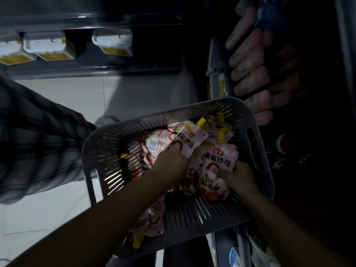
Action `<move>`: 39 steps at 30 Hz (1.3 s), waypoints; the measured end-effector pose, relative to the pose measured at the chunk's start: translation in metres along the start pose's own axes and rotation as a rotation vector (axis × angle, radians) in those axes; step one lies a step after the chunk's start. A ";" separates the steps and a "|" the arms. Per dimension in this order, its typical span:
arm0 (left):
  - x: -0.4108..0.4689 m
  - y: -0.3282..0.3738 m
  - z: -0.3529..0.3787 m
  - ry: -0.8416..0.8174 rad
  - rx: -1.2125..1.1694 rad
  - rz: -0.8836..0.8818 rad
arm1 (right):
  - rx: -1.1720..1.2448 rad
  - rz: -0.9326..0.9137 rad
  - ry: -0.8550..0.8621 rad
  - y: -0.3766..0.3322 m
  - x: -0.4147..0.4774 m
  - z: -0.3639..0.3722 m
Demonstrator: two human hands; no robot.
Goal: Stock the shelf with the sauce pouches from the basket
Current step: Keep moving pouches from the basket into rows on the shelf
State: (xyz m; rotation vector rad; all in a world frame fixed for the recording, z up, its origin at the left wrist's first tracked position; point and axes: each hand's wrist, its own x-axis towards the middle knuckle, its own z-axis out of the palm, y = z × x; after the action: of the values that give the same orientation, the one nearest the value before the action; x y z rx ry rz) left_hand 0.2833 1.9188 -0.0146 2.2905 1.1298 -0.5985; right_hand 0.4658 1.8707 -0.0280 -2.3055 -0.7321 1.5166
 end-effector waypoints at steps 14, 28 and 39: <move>-0.001 -0.032 0.061 0.225 -1.154 -0.969 | 0.457 0.236 -0.089 0.012 -0.001 0.009; -0.022 -0.025 0.063 -0.063 -1.983 -0.792 | 0.305 0.109 -0.233 0.005 -0.005 0.011; -0.078 -0.004 -0.022 0.088 -2.051 -0.404 | 0.655 0.104 -0.507 -0.055 -0.050 -0.017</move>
State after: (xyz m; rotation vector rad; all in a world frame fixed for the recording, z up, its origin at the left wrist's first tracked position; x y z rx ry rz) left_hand 0.2402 1.8880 0.0474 0.3085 1.1745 0.4959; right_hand 0.4513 1.8892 0.0440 -1.5129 -0.1590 2.0355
